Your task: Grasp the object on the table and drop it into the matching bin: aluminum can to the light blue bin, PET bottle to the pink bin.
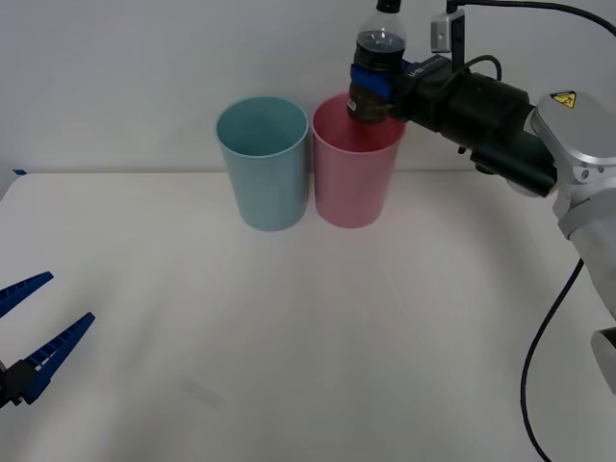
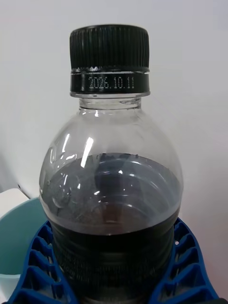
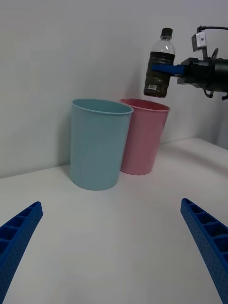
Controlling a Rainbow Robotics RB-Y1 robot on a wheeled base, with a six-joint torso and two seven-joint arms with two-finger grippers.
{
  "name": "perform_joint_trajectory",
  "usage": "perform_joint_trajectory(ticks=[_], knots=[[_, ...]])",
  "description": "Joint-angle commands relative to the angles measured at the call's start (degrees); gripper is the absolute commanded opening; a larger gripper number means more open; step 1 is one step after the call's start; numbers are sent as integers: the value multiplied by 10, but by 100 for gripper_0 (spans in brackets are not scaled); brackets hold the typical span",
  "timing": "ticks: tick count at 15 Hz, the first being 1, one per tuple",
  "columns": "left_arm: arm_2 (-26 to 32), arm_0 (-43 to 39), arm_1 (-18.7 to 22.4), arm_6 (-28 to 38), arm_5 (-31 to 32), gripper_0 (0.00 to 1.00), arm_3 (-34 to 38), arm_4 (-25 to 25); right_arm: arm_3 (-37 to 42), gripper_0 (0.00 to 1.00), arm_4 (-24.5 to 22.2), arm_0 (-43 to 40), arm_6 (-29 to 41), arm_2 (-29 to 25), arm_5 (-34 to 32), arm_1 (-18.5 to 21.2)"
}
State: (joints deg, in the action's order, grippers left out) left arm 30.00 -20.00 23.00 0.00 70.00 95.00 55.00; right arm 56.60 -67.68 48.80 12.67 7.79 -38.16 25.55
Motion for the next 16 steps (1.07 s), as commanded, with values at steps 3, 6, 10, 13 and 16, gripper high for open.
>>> perform_joint_trajectory(ticks=[3,6,10,13,16], knots=[[0,0,0,0,0,100,0,0,-40,2,0,25,-17,3,13,-15],[0,0,0,0,0,100,0,0,-39,52,0,25,-19,3,15,-15],[0,0,0,0,0,100,0,0,-39,100,10,21,-23,3,15,-15],[0,0,0,0,0,100,0,0,-3,100,20,-7,-28,1,13,-9],[0,0,0,0,0,100,0,0,77,100,25,-67,-23,-3,12,7]])
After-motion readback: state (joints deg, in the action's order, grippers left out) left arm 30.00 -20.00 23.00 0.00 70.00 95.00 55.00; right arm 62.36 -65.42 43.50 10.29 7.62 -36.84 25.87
